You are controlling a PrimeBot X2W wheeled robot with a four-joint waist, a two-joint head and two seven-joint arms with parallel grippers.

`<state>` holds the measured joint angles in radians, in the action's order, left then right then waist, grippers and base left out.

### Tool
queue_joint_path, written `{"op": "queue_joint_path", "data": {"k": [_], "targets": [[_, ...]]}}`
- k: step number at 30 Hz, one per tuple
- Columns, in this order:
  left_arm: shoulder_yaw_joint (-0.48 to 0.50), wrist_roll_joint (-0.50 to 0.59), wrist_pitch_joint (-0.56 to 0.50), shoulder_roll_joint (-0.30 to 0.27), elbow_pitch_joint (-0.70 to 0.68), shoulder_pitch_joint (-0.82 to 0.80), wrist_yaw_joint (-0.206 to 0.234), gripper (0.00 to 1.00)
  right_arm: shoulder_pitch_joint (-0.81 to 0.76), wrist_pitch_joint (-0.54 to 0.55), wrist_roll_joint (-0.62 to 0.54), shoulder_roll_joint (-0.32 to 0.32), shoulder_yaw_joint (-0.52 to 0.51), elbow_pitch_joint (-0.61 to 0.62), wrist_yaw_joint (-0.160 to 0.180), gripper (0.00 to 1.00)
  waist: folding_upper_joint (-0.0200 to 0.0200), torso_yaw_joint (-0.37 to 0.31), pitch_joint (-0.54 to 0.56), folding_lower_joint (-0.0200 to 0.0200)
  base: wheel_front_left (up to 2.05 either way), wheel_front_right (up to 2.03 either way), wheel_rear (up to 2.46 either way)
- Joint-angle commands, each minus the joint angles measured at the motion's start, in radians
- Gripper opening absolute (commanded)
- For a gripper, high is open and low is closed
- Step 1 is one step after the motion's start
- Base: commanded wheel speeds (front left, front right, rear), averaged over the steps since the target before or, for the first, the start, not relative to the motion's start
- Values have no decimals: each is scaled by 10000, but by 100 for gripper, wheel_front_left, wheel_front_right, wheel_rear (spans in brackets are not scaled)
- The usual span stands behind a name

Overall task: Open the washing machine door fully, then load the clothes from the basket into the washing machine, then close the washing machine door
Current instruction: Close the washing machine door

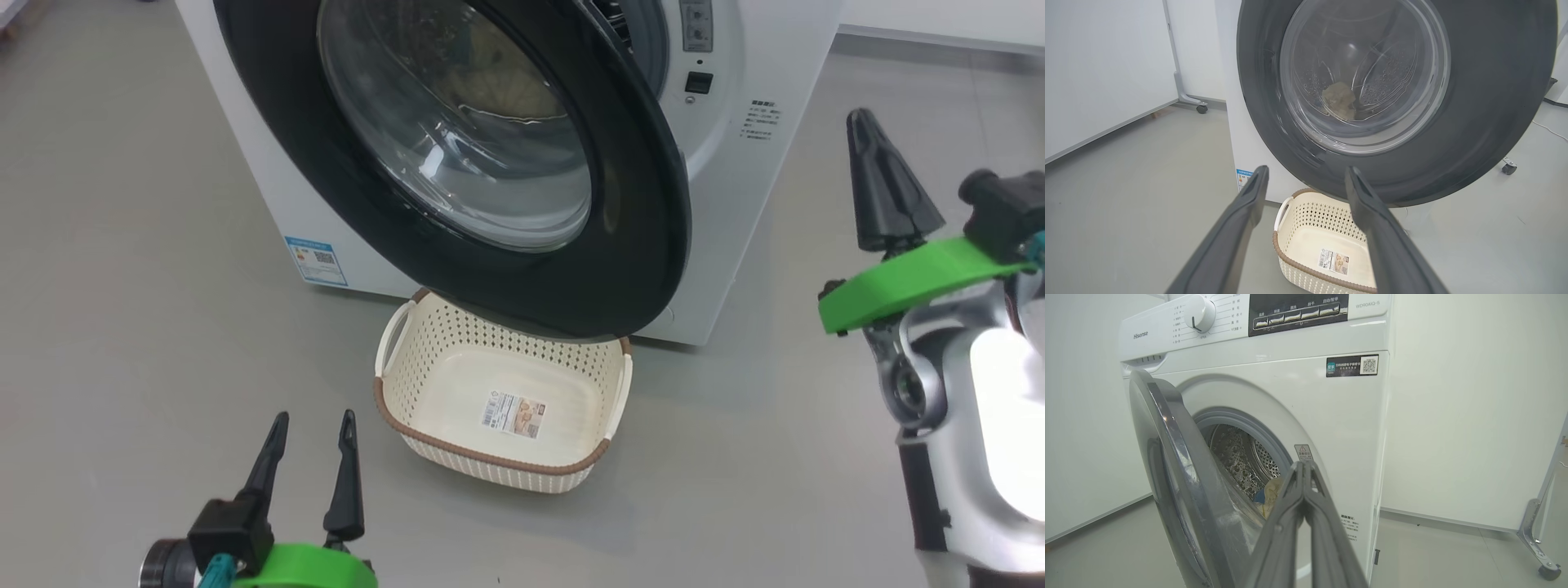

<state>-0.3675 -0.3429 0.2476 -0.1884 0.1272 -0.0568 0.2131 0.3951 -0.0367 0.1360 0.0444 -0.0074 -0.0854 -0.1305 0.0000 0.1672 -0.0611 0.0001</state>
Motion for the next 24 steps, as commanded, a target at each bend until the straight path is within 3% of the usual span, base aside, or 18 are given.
{"op": "queue_joint_path", "data": {"k": [1,6,12,18,24], "targets": [[284,90,141,-54,-256,-472,-21,100,693,-101,-51,58,427,455,-2,0,0,72,21,-1,0,0,0],[215,85,141,-2,-213,-468,-56,100,1314,-77,107,58,1278,774,-2,0,0,230,49,-1,0,0,0],[162,83,141,79,-193,-492,-78,100,2096,237,562,58,3047,827,-2,0,0,366,-28,-1,0,0,0],[71,105,141,195,-81,-595,-139,100,2389,564,882,58,3993,-232,-2,0,0,579,-78,-1,0,0,0],[42,137,141,331,-41,-664,-182,100,2456,500,1016,58,4082,-1378,-2,0,0,693,-164,-1,0,0,0]]}}
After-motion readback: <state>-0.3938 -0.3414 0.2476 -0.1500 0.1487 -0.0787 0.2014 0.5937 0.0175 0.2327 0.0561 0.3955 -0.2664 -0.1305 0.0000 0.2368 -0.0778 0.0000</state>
